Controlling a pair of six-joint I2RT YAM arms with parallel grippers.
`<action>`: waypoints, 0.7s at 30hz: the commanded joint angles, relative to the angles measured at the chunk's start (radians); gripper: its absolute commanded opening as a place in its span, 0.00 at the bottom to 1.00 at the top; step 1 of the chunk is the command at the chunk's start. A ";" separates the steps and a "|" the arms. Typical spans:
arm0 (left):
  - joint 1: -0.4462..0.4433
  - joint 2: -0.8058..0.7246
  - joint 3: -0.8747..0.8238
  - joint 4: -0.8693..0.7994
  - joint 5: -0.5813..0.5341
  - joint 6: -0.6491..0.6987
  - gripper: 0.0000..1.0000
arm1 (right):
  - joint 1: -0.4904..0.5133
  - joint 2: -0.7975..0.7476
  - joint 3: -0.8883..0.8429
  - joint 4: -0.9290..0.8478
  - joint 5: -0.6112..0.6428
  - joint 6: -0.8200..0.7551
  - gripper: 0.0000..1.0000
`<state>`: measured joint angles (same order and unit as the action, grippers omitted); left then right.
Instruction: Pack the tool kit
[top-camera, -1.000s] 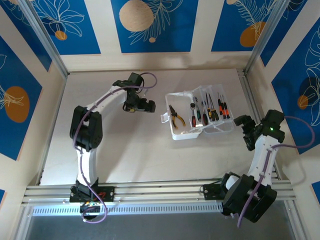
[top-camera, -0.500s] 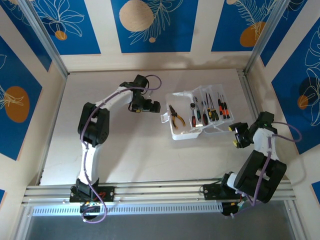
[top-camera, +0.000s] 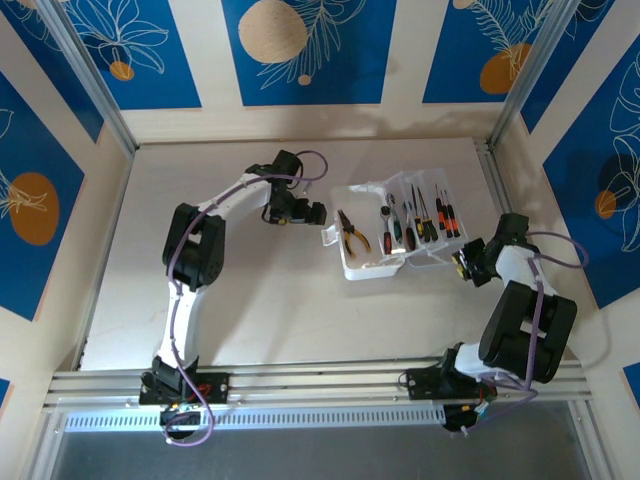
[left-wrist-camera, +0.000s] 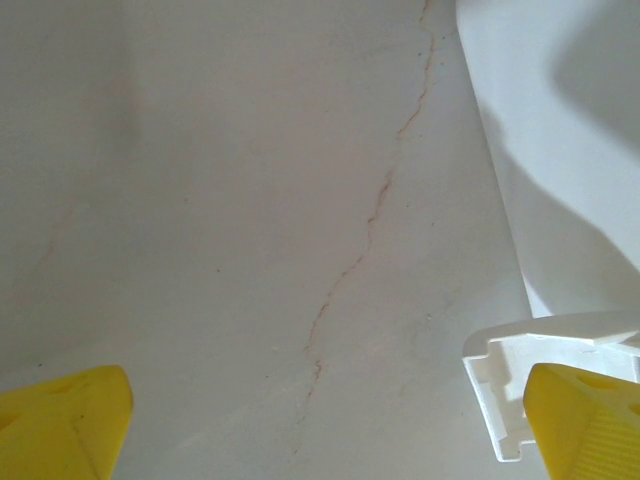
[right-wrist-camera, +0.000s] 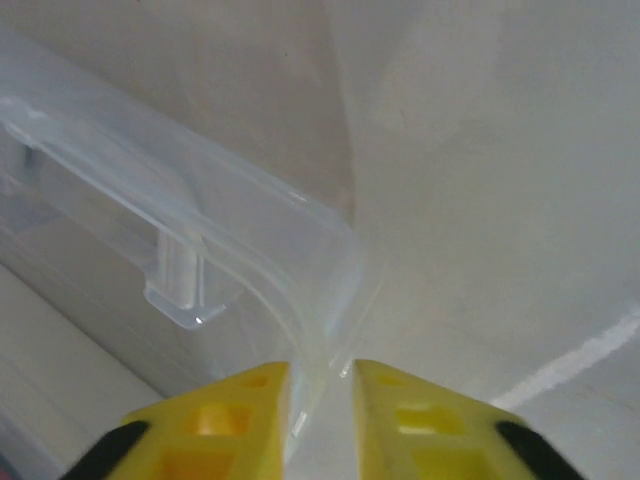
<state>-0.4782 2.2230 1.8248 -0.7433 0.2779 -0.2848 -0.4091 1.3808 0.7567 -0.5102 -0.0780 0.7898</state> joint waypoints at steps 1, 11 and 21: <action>-0.017 0.024 0.039 -0.001 0.033 -0.018 1.00 | 0.016 0.038 0.007 -0.014 0.079 0.008 0.10; -0.033 0.050 0.053 0.006 0.047 -0.030 1.00 | 0.081 0.048 0.032 -0.030 0.150 -0.011 0.02; -0.034 0.048 0.045 0.005 0.049 -0.030 1.00 | 0.080 0.090 0.063 -0.019 0.161 -0.021 0.37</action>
<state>-0.5011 2.2597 1.8484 -0.7395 0.3069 -0.3088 -0.3298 1.4422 0.7971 -0.5159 0.0586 0.7822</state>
